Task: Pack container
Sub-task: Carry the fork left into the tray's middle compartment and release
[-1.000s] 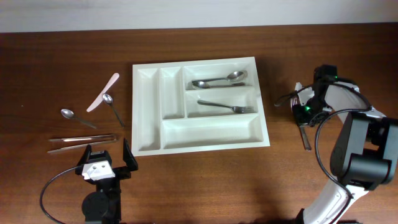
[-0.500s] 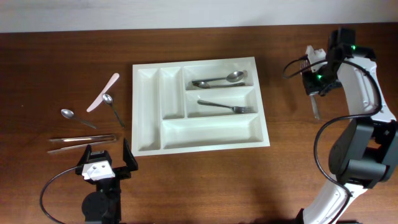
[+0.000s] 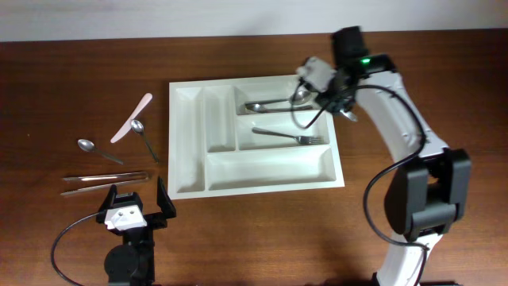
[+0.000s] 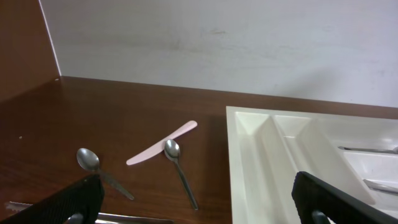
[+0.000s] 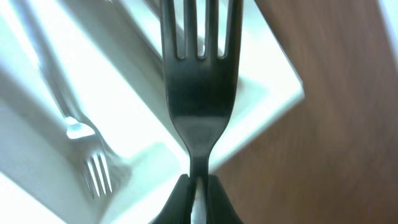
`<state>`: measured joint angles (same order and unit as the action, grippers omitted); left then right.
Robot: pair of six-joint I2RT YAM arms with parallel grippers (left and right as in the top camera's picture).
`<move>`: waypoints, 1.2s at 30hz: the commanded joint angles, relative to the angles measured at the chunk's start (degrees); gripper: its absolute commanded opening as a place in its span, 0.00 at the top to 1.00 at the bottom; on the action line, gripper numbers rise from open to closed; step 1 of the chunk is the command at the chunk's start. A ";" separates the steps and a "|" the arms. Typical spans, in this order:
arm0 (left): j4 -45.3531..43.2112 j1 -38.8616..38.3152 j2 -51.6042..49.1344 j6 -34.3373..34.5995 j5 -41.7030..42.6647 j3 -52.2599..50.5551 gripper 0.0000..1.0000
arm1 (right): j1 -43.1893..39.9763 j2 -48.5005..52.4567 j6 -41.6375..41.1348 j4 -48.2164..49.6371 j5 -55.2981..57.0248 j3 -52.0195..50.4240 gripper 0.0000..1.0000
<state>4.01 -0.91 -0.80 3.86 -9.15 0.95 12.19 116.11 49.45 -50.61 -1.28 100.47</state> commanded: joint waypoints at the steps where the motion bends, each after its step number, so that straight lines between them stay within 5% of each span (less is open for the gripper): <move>1: -0.13 -0.17 0.50 -0.92 0.59 -0.42 0.01 | 4.00 -0.26 14.01 0.70 1.53 1.33 0.96; 6: -0.13 -0.17 0.48 -0.92 0.59 -0.42 0.01 | 8.61 -0.09 21.81 0.74 1.09 1.33 0.96; 32: -0.13 -0.17 0.50 -0.92 0.59 -0.42 0.01 | 10.69 6.54 21.49 -0.11 -5.97 1.01 0.96; 34: -0.13 -0.17 0.50 -0.92 0.59 -0.42 0.01 | 10.69 6.54 21.46 -0.11 -5.79 1.01 0.75; 36: -0.13 -0.17 0.48 -0.92 0.59 -0.42 0.01 | 10.69 6.51 21.46 -0.11 -5.77 1.01 0.64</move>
<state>4.01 -0.91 -0.80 3.86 -9.15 0.95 22.46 122.10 70.63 -50.70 -5.74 100.51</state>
